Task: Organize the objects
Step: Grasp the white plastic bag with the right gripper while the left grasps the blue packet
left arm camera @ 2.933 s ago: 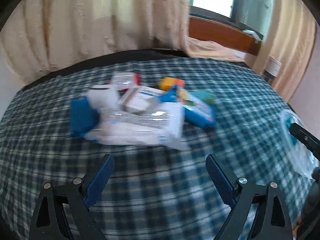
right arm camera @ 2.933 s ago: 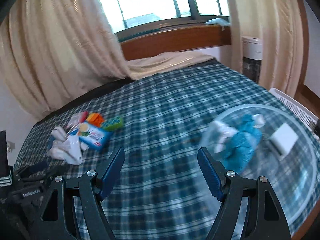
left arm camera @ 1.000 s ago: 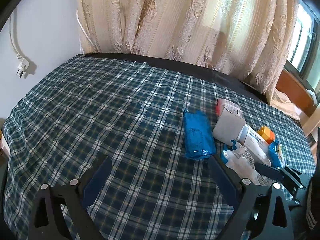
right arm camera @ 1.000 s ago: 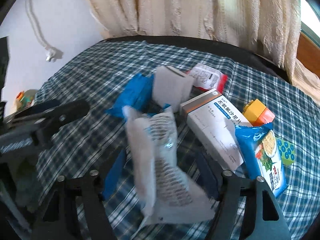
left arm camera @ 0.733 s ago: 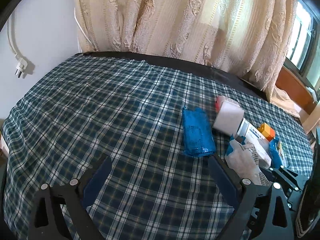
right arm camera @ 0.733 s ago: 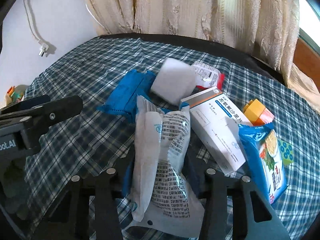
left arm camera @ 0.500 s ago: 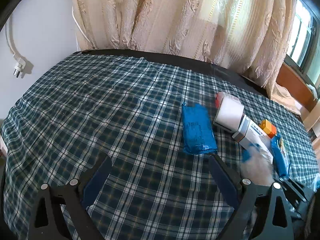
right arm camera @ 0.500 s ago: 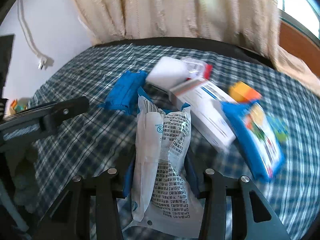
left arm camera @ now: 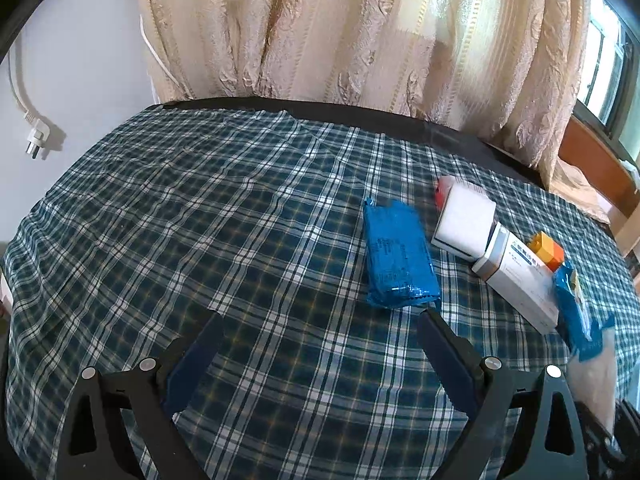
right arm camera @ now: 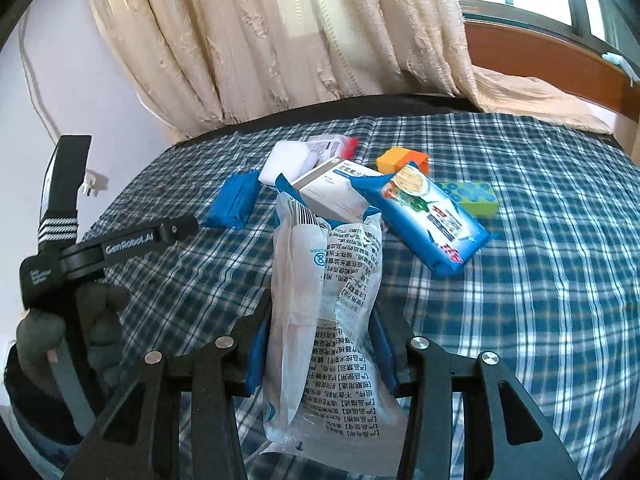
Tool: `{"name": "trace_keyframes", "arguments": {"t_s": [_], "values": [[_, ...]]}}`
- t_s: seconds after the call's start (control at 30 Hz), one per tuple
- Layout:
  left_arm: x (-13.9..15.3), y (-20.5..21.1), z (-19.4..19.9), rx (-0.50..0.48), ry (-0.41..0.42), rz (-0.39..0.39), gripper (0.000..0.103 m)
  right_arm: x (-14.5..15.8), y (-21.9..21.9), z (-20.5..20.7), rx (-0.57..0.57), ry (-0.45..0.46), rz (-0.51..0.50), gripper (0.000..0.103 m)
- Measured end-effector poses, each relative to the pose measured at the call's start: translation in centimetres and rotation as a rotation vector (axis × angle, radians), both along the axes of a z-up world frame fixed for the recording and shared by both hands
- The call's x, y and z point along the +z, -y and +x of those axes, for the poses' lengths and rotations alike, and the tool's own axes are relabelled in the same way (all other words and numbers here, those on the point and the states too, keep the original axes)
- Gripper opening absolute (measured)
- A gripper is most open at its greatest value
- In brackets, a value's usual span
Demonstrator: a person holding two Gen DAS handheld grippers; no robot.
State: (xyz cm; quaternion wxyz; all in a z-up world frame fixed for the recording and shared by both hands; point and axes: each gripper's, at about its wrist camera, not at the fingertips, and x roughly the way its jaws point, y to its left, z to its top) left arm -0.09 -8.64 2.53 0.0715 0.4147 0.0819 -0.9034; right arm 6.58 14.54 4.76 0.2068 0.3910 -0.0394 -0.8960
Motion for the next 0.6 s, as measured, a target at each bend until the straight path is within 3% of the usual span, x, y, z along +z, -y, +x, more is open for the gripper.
{"name": "trace_keyframes", "arguments": {"t_s": [0.37,0.6], "values": [[1.0,-2.2,-0.3,-0.038,0.024,-0.055,0.099,-0.2,-1.7,0.4,-0.029,-0.006,-0.076,0.046],[1.0,-3.4,-2.7,-0.048,0.038,-0.081,0.099,-0.2,-2.4,0.3,-0.045,0.002,-0.117,0.046]]}}
